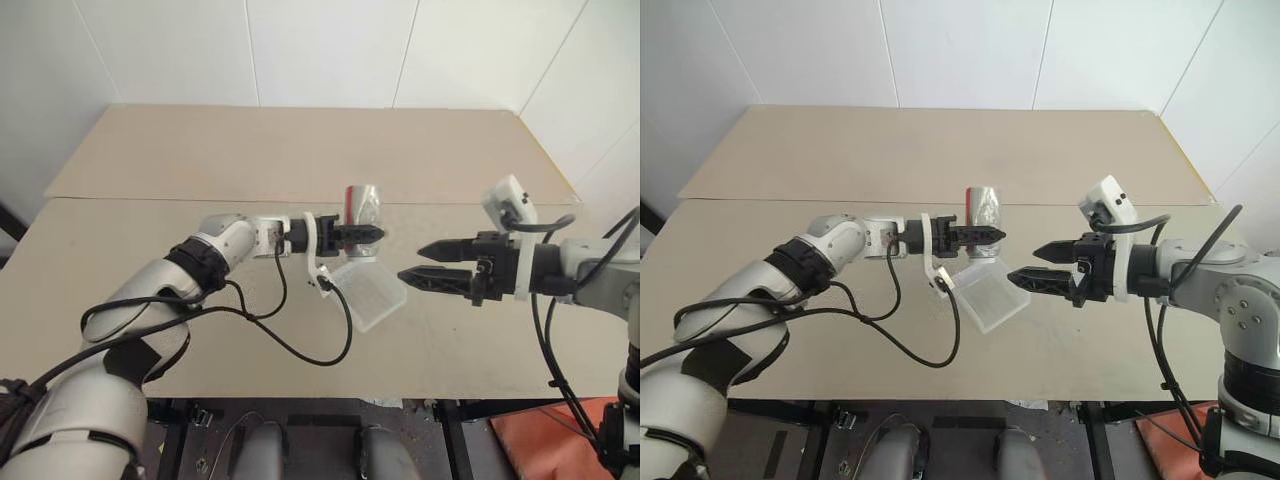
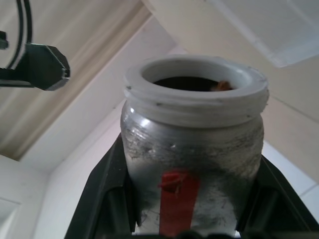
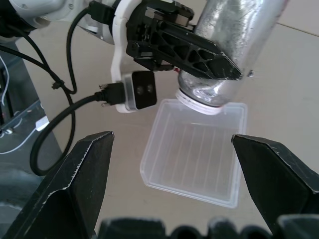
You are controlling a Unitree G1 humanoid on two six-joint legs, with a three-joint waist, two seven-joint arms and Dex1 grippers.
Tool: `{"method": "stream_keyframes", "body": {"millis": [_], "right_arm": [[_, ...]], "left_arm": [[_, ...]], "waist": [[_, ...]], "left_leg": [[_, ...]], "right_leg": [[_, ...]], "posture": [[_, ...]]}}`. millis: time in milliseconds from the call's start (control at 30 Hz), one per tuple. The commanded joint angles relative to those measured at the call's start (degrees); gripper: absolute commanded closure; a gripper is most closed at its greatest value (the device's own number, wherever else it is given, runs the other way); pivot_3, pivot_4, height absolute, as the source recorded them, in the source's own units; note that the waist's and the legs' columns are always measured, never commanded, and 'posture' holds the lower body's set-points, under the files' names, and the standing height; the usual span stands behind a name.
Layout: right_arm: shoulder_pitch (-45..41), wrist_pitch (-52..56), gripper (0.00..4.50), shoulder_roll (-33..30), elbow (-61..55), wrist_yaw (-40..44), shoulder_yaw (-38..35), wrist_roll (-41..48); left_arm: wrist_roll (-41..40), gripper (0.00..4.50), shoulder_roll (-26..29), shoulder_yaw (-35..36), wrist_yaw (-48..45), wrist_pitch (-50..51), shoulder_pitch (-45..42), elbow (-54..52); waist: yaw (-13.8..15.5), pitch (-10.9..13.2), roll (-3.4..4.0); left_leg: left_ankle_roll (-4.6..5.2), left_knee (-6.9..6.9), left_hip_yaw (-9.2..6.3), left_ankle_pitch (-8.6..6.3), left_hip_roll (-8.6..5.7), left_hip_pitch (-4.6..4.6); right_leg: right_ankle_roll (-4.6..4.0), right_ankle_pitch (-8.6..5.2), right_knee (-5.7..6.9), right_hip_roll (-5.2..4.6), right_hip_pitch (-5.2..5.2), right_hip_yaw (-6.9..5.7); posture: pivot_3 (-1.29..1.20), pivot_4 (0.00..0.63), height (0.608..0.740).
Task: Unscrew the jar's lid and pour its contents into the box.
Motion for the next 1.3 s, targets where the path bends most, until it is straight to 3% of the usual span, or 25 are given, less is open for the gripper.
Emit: {"method": "stream_keyframes", "body": {"millis": [33,200,333,433,533,767,900,1000,1300], "right_arm": [[-1.7,-1.7,0.06,-0.1,-0.8,-0.5,-2.2,2.2],[-0.6,-3.0,0.06,0.2,-1.8,-1.4,-2.2,3.4],[0.5,-5.3,0.06,0.1,-3.2,-1.8,-1.2,3.0],[1.7,-8.3,0.06,0.7,-4.4,-2.0,-1.5,2.6],[2.8,-10.4,0.06,1.2,-4.9,-2.5,-1.3,2.5],[3.1,-14.2,0.06,2.4,-4.4,-3.2,1.5,1.8],[2.6,-15.6,0.06,2.8,-3.4,-3.3,2.9,1.1],[2.7,-16.4,0.06,2.9,-3.1,-3.3,3.7,0.5],[2.5,-18.2,0.06,3.2,-2.1,-3.0,5.2,-0.8]], "left_arm": [[0.2,2.55,0.0,-1.0,3.0,1.5,-2.1,-0.4],[-1.7,2.55,0.7,-0.8,3.3,1.3,-2.4,-0.4],[-9.7,2.55,1.5,3.0,-0.3,-2.9,-1.2,1.3],[-31.0,2.55,1.1,13.6,-12.0,-8.2,3.7,4.4],[-57.7,2.55,-1.7,26.3,-32.3,-2.6,11.0,1.3],[-96.5,2.55,-7.8,45.1,-61.7,28.7,24.3,-18.5],[-105.5,2.55,-9.5,50.2,-66.3,40.0,29.8,-25.2],[-107.2,2.55,-10.6,51.7,-66.9,42.8,33.2,-27.0],[-105.0,2.55,-14.5,52.4,-68.7,33.5,38.1,-20.8]], "waist": [[0.0,0.0,0.00],[0.0,0.0,0.00],[0.0,0.0,0.00],[-0.2,0.0,0.01],[-0.3,0.0,0.04],[-0.4,0.0,0.04],[-0.8,0.0,0.04],[-0.9,0.0,0.04],[-0.7,0.0,0.04]], "left_leg": [[0.00,0.00,0.00,0.00,0.00,0.01],[0.00,0.02,0.00,0.00,0.00,0.04],[0.00,0.02,-0.01,0.00,0.00,0.04],[0.00,0.04,0.01,0.00,0.00,0.06],[0.00,0.06,0.03,0.00,0.04,0.10],[-0.01,0.16,-0.05,0.01,0.05,0.09],[-0.01,0.20,-0.08,0.01,0.05,0.15],[0.00,0.20,-0.09,0.01,0.05,0.23],[0.00,0.20,-0.09,0.01,0.04,0.25]], "right_leg": [[0.00,0.00,0.00,0.00,0.00,0.00],[0.00,0.00,-0.02,-0.01,0.01,0.00],[0.00,0.00,0.00,-0.01,0.01,0.00],[-0.01,0.00,0.00,-0.04,0.03,0.00],[-0.02,0.01,0.01,-0.04,0.04,0.01],[-0.02,0.01,0.02,0.00,0.14,-0.07],[-0.02,0.01,0.02,0.01,0.20,-0.06],[-0.02,0.01,0.00,0.02,0.27,-0.05],[-0.02,0.01,-0.03,0.02,0.30,-0.05]], "posture": [[0.00,0.150,0.740],[0.00,0.150,0.740],[0.00,0.150,0.740],[0.00,0.150,0.740],[0.00,0.150,0.740],[0.00,0.150,0.740],[0.00,0.150,0.740],[0.00,0.150,0.740],[0.00,0.150,0.740]]}}
